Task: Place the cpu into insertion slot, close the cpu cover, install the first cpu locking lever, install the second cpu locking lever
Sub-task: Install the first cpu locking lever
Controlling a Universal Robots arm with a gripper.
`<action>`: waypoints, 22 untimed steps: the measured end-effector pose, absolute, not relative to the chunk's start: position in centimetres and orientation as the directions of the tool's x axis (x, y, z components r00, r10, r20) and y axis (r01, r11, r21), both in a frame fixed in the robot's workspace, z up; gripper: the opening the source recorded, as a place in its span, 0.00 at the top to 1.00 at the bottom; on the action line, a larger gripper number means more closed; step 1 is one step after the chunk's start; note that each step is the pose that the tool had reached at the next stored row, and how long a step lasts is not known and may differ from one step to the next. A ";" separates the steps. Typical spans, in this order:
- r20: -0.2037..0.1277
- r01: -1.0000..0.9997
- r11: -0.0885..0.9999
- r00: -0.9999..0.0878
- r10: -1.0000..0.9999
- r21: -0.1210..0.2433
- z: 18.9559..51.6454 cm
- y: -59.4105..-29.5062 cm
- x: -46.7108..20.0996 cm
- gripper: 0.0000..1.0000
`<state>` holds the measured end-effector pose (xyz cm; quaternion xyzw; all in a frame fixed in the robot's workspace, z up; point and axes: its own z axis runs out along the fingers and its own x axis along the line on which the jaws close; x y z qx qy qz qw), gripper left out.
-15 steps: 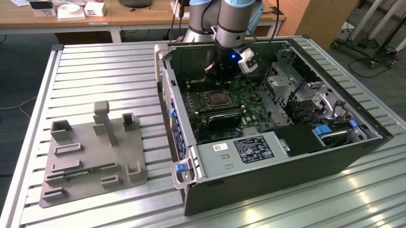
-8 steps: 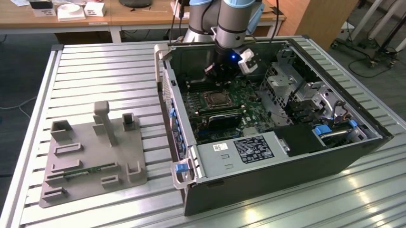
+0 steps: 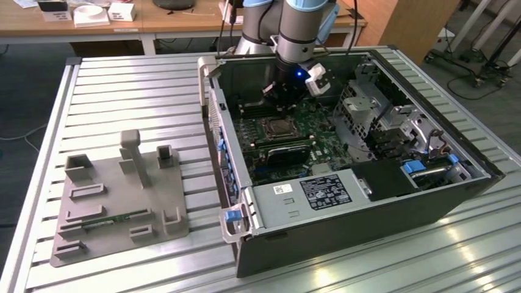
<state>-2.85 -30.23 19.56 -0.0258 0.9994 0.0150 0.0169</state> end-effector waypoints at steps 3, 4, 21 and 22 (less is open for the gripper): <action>-0.036 -0.052 0.998 -0.998 -0.051 0.041 19.7 -30.2 -2.8 0.90; -0.036 -0.052 0.998 -0.998 -0.051 0.046 19.7 -30.2 -2.8 0.90; -0.037 -0.052 0.996 -0.998 -0.050 0.071 20.5 -30.4 -2.8 0.90; -0.037 -0.052 0.996 -0.998 -0.050 0.072 20.5 -30.5 -2.8 0.90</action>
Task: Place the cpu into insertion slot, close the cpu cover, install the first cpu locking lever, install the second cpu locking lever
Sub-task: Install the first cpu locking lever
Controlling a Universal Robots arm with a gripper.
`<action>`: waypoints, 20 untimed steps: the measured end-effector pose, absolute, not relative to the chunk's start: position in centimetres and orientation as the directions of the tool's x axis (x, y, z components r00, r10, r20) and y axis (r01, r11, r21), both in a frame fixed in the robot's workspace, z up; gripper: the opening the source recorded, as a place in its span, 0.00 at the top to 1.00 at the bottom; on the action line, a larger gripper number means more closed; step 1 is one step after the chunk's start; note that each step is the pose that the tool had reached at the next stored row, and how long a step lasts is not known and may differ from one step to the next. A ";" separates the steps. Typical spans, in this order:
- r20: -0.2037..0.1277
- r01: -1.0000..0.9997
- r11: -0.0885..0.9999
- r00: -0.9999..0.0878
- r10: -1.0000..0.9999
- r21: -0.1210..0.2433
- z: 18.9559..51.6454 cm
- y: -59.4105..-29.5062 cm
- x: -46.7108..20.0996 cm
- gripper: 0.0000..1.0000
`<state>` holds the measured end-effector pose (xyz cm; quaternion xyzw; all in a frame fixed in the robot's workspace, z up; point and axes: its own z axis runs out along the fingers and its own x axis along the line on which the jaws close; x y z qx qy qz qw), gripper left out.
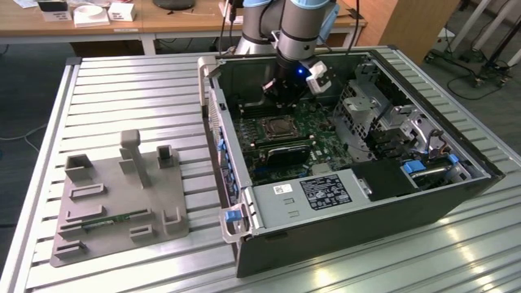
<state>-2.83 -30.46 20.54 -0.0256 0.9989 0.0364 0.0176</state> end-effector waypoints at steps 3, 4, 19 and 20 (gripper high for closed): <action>-0.037 -0.052 0.996 -0.998 -0.050 0.072 20.5 -30.5 -2.8 0.90; -0.037 -0.052 0.996 -0.998 -0.050 0.073 20.5 -30.5 -2.8 0.90; -0.038 -0.052 0.994 -0.998 -0.049 0.094 20.3 -30.8 -2.8 0.90; -0.038 -0.052 0.994 -0.998 -0.049 0.095 20.3 -30.8 -2.8 0.90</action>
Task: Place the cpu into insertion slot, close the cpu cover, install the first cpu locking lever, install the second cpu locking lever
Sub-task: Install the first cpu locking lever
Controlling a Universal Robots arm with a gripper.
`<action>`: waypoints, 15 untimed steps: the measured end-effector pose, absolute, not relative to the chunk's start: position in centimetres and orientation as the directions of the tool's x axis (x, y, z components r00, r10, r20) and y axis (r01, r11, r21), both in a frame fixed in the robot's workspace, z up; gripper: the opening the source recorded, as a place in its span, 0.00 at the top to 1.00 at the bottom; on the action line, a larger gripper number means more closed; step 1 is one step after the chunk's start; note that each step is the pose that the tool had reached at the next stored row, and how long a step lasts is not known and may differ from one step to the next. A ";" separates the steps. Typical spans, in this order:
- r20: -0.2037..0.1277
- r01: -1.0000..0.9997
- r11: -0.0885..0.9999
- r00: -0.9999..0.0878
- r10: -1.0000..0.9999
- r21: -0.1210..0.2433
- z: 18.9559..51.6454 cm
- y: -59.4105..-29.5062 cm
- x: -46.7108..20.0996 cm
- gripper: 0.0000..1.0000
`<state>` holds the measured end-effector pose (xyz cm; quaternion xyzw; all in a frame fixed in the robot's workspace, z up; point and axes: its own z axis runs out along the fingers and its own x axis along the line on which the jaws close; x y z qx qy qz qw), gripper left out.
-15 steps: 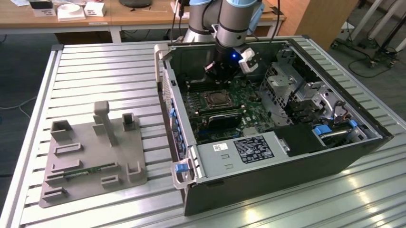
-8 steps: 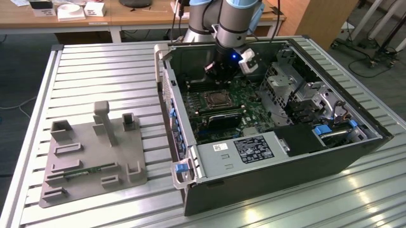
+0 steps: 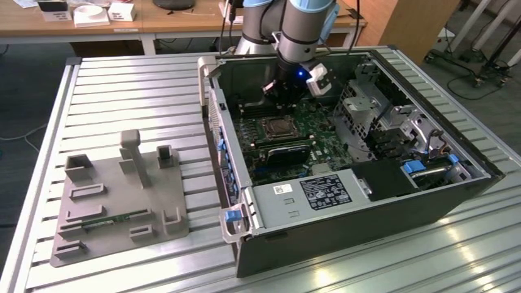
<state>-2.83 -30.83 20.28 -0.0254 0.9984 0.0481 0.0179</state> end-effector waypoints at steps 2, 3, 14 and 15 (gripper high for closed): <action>-0.038 -0.052 0.994 -0.998 -0.049 0.097 20.2 -30.9 -2.8 0.90; -0.038 -0.052 0.994 -0.998 -0.049 0.097 20.2 -30.9 -2.8 0.90; -0.039 -0.052 0.993 -0.998 -0.049 0.107 19.8 -30.9 -2.8 0.90; -0.039 -0.052 0.993 -0.998 -0.049 0.109 19.8 -30.9 -2.8 0.90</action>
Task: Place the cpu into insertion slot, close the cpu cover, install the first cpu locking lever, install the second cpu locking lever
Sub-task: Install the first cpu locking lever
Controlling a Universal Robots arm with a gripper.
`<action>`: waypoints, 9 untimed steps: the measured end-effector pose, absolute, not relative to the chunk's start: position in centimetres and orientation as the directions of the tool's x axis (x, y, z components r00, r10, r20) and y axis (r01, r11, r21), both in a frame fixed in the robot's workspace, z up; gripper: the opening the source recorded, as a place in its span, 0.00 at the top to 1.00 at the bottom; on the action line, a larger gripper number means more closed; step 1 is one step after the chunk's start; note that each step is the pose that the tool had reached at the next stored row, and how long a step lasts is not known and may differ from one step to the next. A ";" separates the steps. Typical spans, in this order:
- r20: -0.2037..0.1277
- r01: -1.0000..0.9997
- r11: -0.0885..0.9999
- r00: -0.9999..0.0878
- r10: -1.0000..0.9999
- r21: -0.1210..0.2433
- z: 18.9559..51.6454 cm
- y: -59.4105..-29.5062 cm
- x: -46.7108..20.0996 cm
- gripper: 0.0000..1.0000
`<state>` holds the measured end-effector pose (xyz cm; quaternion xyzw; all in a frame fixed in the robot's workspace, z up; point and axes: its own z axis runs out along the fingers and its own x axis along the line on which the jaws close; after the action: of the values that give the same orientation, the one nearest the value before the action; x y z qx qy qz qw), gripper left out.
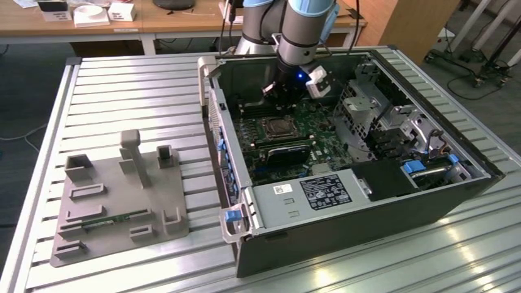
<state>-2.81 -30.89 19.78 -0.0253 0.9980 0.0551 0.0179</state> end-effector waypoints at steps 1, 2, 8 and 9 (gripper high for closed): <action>-0.039 -0.053 0.992 -0.998 -0.049 0.113 19.8 -30.9 -2.8 0.90; -0.039 -0.053 0.992 -0.998 -0.048 0.118 19.8 -30.9 -2.8 0.90; -0.040 -0.053 0.991 -0.998 -0.048 0.127 19.9 -30.9 -2.8 0.90; -0.040 -0.053 0.991 -0.998 -0.048 0.125 19.9 -30.9 -2.8 0.90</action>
<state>-2.80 -30.89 19.89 -0.0254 0.9975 0.0632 0.0182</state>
